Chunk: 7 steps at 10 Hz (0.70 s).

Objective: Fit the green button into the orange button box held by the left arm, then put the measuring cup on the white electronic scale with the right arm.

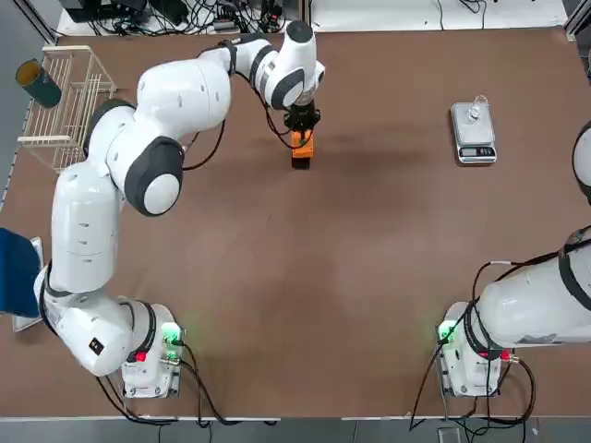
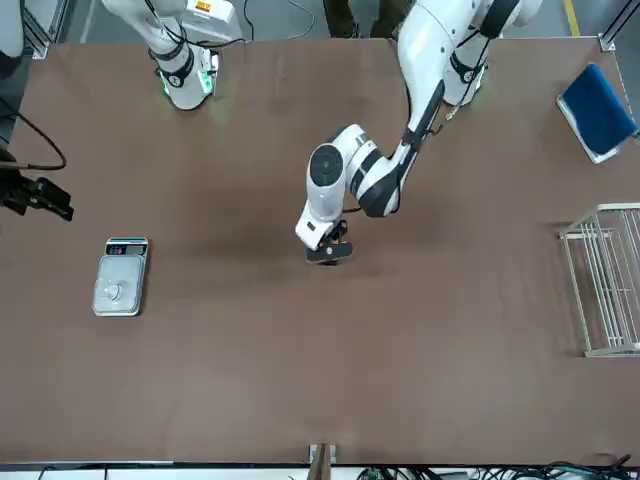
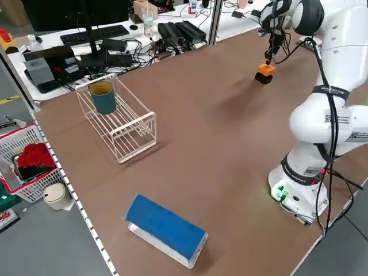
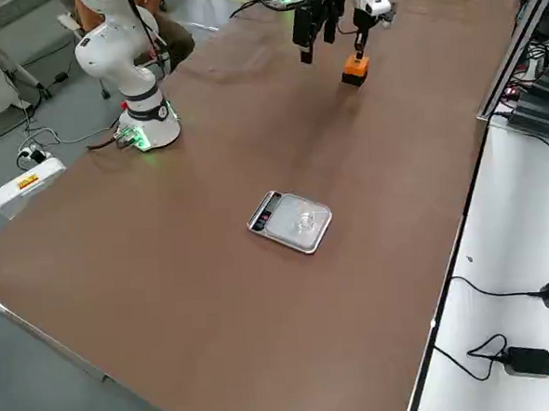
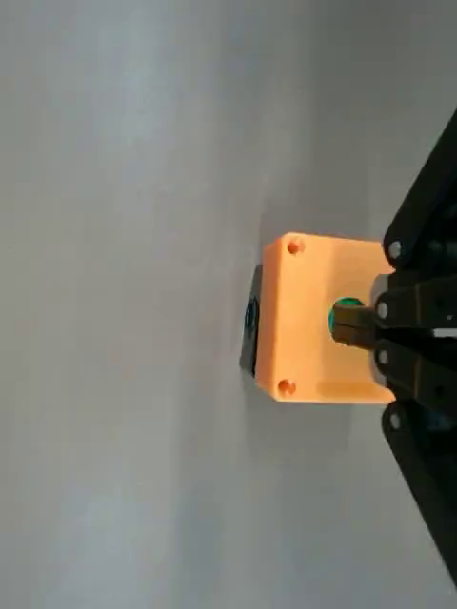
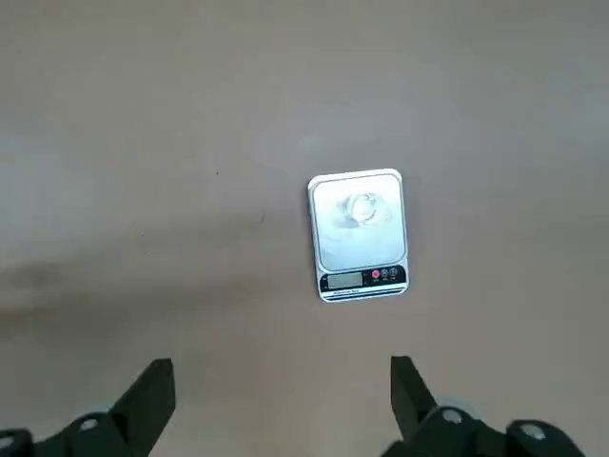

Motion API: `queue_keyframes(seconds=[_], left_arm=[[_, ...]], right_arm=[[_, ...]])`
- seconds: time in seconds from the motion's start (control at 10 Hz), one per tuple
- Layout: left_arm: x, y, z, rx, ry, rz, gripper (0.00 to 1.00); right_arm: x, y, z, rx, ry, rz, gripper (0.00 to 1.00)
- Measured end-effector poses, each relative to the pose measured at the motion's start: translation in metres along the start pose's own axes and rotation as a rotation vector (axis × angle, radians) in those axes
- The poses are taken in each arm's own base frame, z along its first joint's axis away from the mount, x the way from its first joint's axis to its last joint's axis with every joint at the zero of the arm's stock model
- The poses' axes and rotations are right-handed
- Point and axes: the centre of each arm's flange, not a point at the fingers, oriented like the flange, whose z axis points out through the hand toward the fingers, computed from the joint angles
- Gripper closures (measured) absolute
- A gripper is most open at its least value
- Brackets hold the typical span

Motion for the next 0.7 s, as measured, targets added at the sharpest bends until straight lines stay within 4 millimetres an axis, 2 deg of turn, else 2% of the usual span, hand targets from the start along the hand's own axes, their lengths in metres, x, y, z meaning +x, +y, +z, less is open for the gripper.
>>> queue_keyframes(seconds=[0.7], left_arm=[[-0.0007, -0.0014, 0.0055, -0.009, 0.007, 0.002, 0.99]], right_arm=[[0.0002, 0.0024, 0.0002, 0.004, 0.0, 0.005, 0.0]])
